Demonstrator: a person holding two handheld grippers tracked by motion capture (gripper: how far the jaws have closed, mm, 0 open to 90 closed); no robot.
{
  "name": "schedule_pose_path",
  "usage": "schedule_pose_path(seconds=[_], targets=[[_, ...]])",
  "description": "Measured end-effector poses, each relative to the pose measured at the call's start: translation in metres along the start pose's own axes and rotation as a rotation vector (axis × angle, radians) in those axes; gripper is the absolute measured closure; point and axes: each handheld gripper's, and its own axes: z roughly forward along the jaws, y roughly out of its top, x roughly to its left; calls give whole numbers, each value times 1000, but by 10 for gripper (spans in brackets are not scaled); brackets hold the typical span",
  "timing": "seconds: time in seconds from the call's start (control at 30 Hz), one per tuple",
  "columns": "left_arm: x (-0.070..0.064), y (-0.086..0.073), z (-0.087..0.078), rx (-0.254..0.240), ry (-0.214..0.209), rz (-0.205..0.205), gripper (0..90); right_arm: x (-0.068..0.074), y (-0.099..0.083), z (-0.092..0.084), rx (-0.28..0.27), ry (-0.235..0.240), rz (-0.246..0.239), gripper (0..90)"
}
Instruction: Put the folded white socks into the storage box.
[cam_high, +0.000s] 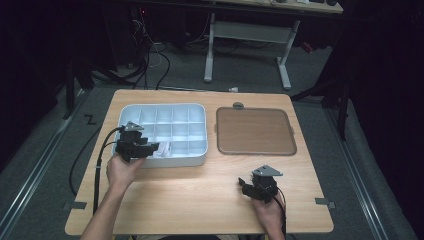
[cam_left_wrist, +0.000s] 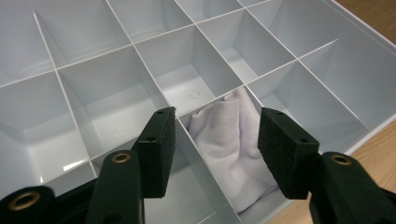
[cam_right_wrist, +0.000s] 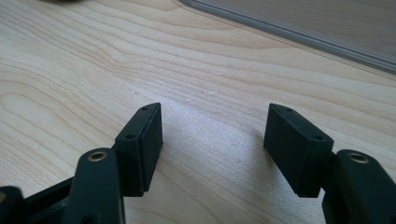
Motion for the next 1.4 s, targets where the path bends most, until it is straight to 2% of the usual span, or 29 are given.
schedule_pose_path(seconds=[0.7, 1.4], targets=[[3, 6, -20, -24, 2, 8, 464, 0, 0, 0, 0, -1, 2, 377], [0, 11, -40, -57, -12, 14, 459, 0, 0, 0, 0, -1, 2, 377]])
